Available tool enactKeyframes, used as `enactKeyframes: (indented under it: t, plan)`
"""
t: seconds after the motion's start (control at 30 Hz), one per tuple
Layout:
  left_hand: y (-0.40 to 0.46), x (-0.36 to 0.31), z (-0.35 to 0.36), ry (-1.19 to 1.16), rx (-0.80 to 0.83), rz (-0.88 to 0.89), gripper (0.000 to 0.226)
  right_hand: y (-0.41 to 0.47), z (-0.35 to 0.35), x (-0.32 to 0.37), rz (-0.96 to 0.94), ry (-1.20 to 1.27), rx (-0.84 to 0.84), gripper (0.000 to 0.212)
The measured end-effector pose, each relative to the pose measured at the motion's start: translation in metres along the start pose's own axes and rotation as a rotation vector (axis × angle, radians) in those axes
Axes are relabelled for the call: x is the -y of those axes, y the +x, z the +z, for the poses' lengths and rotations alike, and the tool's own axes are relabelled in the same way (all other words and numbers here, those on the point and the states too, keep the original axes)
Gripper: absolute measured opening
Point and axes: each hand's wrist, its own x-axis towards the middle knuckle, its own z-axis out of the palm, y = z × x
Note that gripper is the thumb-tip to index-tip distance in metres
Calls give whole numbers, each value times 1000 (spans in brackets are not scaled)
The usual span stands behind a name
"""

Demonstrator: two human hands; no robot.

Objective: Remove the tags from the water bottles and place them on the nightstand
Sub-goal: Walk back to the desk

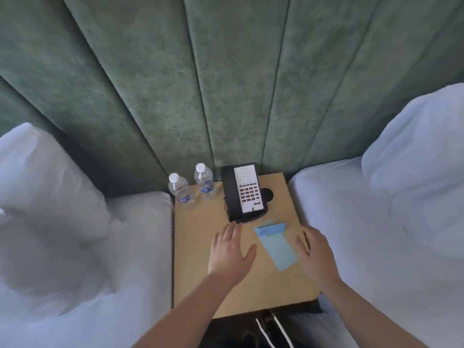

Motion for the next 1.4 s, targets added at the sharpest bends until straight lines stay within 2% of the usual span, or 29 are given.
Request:
enactKeyframes:
  t: [0.13,0.4,0.7,0.77,0.9,1.07,1.4]
  plan:
    - [-8,-33,27,54,110,146,70,-50,-13,-33,225,48,-143,31]
    - [-38,-139,78,124,287,503,67,-151,-49,-94,523,93,-433,34]
    - [-131,-242,144,189,527,884,63,-303,-91,-146,870,175,-819,33]
    - [-155,-259,156,205,550,949,61,-333,-93,-152,917,186,-860,33]
    - [-238,-296,193,250,638,1129,59,-428,-96,-170,1064,251,-1014,34]
    - [-381,-325,244,314,776,1343,59,-574,-88,-183,1295,287,-1153,38]
    - [-675,-318,321,400,1085,1810,58,-850,-36,-150,1753,314,-1584,35]
